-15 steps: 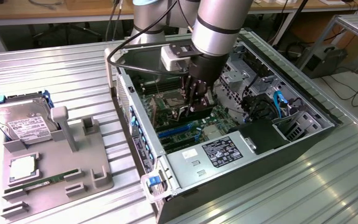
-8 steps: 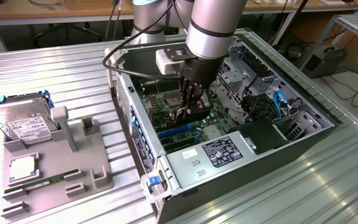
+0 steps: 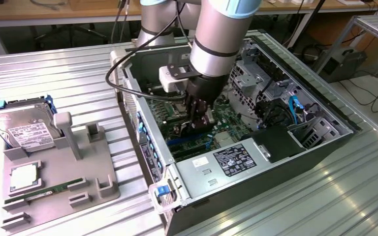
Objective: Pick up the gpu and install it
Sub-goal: 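Insert the gpu into the slot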
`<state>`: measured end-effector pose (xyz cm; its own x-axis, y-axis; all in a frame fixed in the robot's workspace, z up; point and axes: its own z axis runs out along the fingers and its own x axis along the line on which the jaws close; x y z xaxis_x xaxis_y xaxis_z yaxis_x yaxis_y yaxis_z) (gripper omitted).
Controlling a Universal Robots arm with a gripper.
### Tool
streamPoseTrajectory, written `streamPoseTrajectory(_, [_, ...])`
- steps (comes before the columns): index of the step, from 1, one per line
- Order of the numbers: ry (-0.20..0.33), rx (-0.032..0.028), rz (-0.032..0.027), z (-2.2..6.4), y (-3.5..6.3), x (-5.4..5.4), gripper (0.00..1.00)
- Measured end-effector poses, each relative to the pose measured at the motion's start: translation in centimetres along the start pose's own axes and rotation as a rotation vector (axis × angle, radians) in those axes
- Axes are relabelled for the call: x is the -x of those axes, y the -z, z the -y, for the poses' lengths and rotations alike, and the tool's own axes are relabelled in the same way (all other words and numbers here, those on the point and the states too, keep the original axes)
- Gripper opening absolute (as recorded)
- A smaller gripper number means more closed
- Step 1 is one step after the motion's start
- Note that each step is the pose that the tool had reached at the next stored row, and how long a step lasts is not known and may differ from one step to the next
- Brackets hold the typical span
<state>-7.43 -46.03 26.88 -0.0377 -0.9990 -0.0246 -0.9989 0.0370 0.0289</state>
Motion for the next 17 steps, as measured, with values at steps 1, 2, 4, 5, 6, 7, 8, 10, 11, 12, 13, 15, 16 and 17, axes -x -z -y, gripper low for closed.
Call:
streamPoseTrajectory(1, [0.001,0.0018,0.0015,-0.12,-0.51,-0.01,0.26])
streamPoseTrajectory(2, [0.001,0.0080,0.0013,-0.28,-0.94,-0.04,0.26])
streamPoseTrajectory(4, [-0.004,0.0147,-0.0018,-0.26,-0.77,0.10,0.26])
streamPoseTrajectory(5, [-0.019,0.0324,-0.0053,-0.25,-1.20,0.09,0.26])
streamPoseTrajectory(6, [-0.021,0.0339,-0.0064,-0.25,-1.20,0.09,0.26])
streamPoseTrajectory(7, [-0.021,0.0353,-0.0079,-0.25,-1.21,0.10,0.26])
streamPoseTrajectory(8, [-0.022,0.0370,-0.0098,-0.24,-1.22,0.10,0.26])
streamPoseTrajectory(10, [-0.023,0.0411,-0.0175,-0.24,-1.24,0.09,0.26])
streamPoseTrajectory(11, [-0.023,0.0419,-0.0212,-0.25,-1.23,0.09,0.26])
streamPoseTrajectory(12, [-0.023,0.0420,-0.0218,-0.23,-1.27,0.09,0.26])
streamPoseTrajectory(13, [-0.023,0.0420,-0.0218,-0.23,-1.29,0.09,0.26])
streamPoseTrajectory(15, [-0.023,0.0421,-0.0205,-0.22,-1.35,0.09,0.26])
streamPoseTrajectory(16, [-0.023,0.0421,-0.0199,-0.22,-1.38,0.10,0.26])
streamPoseTrajectory(17, [-0.023,0.0420,-0.0193,-0.22,-1.41,0.10,0.26])
